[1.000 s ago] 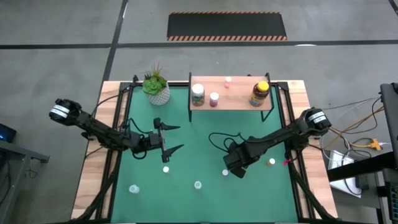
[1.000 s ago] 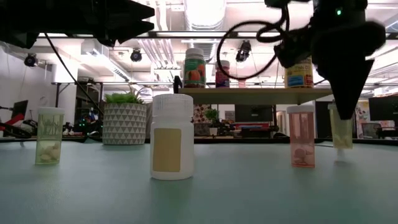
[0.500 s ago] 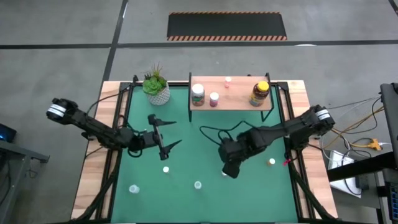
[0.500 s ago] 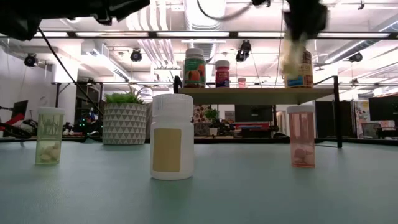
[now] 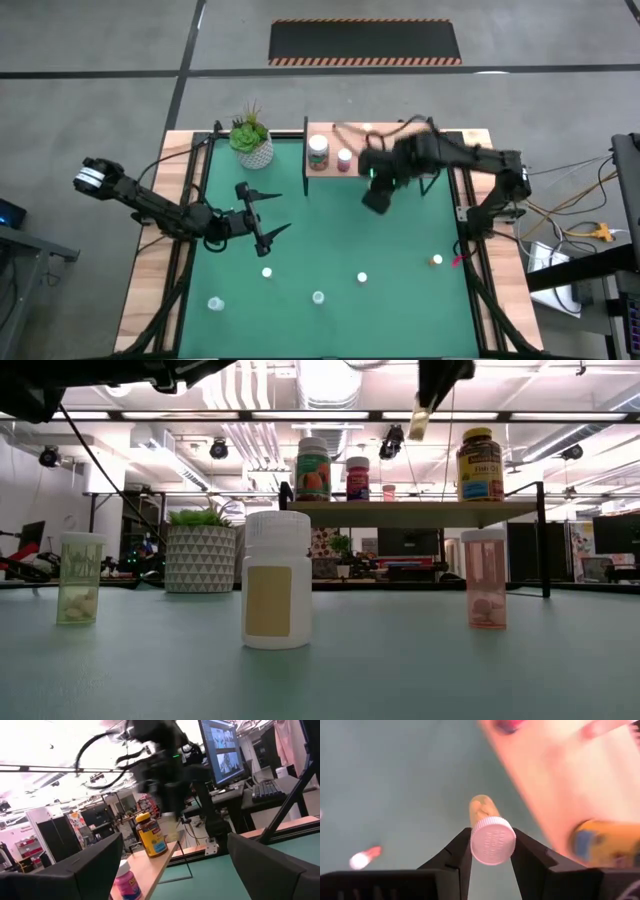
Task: Pick and place medicine bottles onto shelf by color
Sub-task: Put the small yellow medicine bottle on the shelf
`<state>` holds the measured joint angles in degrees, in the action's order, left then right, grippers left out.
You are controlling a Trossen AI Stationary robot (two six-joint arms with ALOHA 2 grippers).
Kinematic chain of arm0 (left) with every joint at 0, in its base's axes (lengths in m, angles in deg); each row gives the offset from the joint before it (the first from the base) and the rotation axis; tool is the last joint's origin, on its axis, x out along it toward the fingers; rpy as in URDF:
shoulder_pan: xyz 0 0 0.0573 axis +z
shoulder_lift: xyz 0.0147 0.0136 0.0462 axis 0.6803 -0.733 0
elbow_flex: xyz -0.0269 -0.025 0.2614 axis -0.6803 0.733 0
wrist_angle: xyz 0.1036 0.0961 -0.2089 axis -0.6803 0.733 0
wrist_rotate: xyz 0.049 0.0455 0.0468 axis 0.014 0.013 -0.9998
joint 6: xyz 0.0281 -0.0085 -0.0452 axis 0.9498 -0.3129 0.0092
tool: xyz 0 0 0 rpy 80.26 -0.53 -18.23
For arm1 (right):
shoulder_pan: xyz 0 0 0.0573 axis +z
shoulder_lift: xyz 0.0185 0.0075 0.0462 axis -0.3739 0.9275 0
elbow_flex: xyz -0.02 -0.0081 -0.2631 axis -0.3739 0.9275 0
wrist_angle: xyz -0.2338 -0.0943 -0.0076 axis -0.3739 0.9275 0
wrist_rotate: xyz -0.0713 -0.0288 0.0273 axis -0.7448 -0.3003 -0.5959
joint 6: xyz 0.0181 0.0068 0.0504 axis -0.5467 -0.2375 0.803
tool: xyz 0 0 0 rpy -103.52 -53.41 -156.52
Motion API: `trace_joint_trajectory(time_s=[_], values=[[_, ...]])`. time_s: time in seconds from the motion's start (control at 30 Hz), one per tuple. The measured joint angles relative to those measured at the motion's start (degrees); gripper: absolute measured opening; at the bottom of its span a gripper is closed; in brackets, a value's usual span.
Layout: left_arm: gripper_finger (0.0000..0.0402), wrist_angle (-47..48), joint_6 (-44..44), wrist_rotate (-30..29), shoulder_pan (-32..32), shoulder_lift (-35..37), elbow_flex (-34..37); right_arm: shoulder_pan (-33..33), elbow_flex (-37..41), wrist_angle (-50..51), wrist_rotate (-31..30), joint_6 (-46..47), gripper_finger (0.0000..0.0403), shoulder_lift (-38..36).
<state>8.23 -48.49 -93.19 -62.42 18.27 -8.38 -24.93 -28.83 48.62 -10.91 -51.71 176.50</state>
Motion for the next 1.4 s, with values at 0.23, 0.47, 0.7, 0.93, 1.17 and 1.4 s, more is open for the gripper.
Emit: trace_joint_trajectory(time_s=[0.23,0.47,0.7,0.93,1.17,1.4], values=[[0.0341,-5.78,6.62,0.03,0.00,0.07,-1.39,-17.12,-0.18,-0.11,3.31,-11.01,0.0102,0.01],[0.0341,-9.47,8.85,0.07,0.00,0.09,-1.46,-26.94,1.53,-1.05,7.81,-20.04,0.0103,1.78],[0.0341,-8.92,8.79,0.09,0.00,-0.37,-1.46,-27.38,1.27,-1.58,7.96,-25.57,0.0106,5.58],[0.0341,-8.94,8.67,0.11,0.00,-0.37,-0.98,-27.44,1.29,-1.64,7.32,-27.12,0.0109,7.87],[0.0341,-8.96,8.59,0.13,0.00,-0.37,-0.68,-27.44,1.32,-2.49,7.28,-25.31,0.0140,8.44],[0.0341,-8.96,8.52,0.13,0.00,-0.37,-0.57,-27.44,1.01,-2.23,5.60,-24.49,0.0179,8.35]])
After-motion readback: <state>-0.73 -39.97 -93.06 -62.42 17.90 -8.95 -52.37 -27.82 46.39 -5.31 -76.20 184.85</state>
